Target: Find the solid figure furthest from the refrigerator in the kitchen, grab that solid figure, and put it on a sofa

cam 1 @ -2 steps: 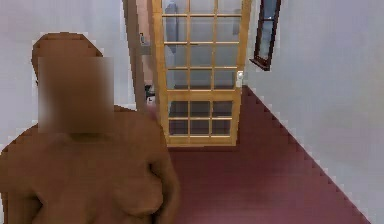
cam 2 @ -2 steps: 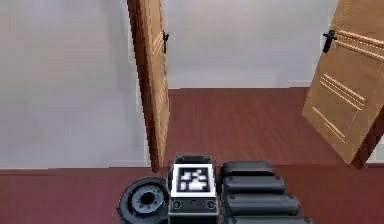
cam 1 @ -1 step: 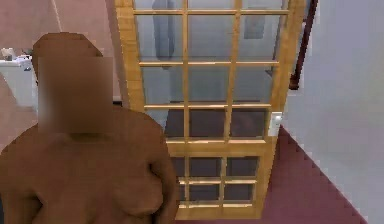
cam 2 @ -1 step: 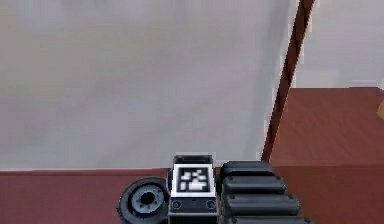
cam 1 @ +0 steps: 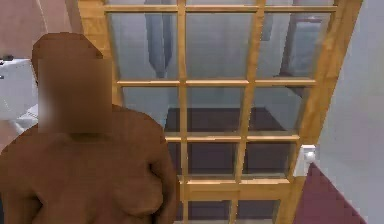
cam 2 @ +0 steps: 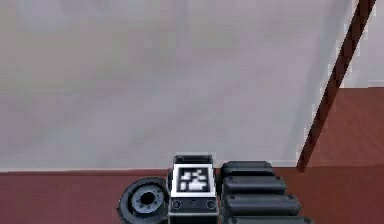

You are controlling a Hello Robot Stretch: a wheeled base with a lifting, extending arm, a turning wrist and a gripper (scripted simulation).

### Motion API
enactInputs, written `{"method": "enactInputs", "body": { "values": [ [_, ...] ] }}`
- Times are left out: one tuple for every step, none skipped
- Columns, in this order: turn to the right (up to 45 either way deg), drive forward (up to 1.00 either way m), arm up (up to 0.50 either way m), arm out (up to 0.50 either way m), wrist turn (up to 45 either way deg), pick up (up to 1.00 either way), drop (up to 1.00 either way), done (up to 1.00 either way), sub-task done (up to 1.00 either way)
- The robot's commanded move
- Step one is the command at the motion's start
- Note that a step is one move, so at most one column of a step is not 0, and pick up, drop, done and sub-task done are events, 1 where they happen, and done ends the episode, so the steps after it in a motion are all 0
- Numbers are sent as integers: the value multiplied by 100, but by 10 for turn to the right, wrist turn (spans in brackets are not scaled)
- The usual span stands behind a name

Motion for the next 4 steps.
{"method": "enactInputs", "body": {
  "values": [
    [-390, 0, 0, 0, 0, 0, 0, 0, 0],
    [0, 25, 0, 0, 0, 0, 0, 0, 0],
    [-450, 0, 0, 0, 0, 0, 0, 0, 0],
    [-30, 0, 0, 0, 0, 0, 0, 0, 0]
  ]
}}
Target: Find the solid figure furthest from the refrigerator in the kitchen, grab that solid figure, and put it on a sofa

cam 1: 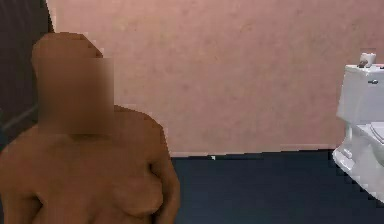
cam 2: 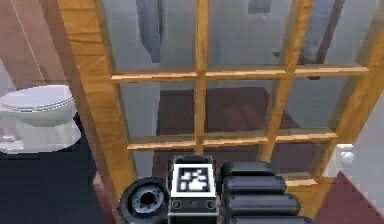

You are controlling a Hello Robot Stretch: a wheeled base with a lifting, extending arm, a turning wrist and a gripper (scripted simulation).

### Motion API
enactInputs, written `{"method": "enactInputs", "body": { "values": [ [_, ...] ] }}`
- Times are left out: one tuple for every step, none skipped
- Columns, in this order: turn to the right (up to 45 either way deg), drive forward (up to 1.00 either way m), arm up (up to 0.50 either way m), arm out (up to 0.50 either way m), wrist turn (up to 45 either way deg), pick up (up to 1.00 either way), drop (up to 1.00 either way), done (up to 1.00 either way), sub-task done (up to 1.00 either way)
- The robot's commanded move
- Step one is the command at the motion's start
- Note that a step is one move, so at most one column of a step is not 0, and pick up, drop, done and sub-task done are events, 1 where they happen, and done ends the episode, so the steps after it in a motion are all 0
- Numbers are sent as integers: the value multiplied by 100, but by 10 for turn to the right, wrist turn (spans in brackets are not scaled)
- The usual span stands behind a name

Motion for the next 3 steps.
{"method": "enactInputs", "body": {
  "values": [
    [450, 0, 0, 0, 0, 0, 0, 0, 0],
    [390, 0, 0, 0, 0, 0, 0, 0, 0],
    [0, 15, 0, 0, 0, 0, 0, 0, 0]
  ]
}}
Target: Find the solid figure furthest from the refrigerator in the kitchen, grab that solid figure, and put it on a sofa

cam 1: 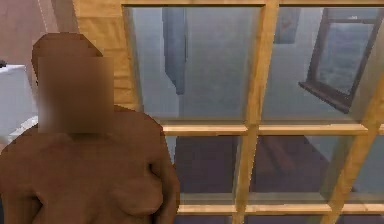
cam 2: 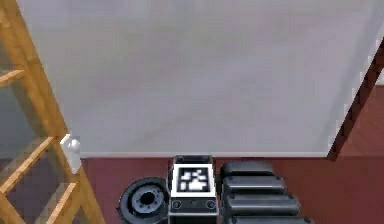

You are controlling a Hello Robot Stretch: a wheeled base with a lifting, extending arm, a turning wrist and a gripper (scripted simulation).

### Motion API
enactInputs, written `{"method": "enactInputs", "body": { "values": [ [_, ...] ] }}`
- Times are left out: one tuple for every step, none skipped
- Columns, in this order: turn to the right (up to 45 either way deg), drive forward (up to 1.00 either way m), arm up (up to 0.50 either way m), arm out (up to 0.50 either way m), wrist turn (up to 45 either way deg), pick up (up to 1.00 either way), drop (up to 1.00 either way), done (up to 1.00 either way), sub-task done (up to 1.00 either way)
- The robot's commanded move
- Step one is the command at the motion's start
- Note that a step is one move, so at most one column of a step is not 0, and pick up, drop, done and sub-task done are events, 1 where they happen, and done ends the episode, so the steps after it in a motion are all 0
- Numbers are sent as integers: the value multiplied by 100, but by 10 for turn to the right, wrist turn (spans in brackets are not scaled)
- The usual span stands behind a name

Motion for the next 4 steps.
{"method": "enactInputs", "body": {
  "values": [
    [-450, 0, 0, 0, 0, 0, 0, 0, 0],
    [-450, 0, 0, 0, 0, 0, 0, 0, 0],
    [-150, 0, 0, 0, 0, 0, 0, 0, 0],
    [0, 40, 0, 0, 0, 0, 0, 0, 0]
  ]
}}
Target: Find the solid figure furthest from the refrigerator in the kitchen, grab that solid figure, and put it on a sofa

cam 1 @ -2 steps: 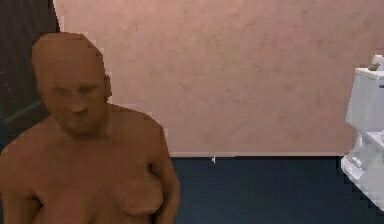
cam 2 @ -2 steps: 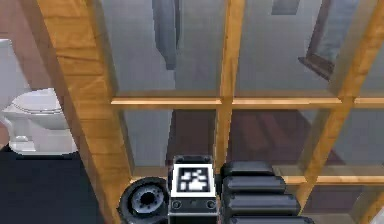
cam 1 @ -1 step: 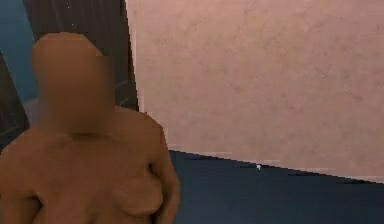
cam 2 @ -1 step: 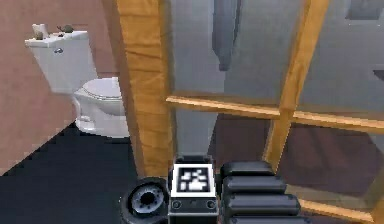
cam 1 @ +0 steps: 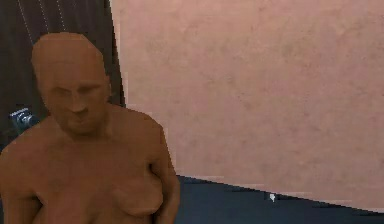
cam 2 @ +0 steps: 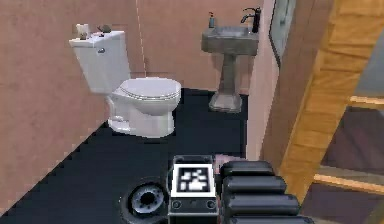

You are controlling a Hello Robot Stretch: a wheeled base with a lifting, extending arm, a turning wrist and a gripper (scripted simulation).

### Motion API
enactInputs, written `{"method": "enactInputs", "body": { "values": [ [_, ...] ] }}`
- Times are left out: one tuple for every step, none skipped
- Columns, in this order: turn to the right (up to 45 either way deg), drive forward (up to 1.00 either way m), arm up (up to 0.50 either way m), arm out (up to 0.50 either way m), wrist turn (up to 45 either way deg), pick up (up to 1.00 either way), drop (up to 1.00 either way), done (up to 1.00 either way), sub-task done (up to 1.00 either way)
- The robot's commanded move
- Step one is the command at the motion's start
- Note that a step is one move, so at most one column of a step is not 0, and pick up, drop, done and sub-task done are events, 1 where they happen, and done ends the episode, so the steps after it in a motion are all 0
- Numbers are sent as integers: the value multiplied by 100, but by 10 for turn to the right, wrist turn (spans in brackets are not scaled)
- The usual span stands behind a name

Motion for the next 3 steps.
{"method": "enactInputs", "body": {
  "values": [
    [450, 0, 0, 0, 0, 0, 0, 0, 0],
    [120, 0, 0, 0, 0, 0, 0, 0, 0],
    [0, 20, 0, 0, 0, 0, 0, 0, 0]
  ]
}}
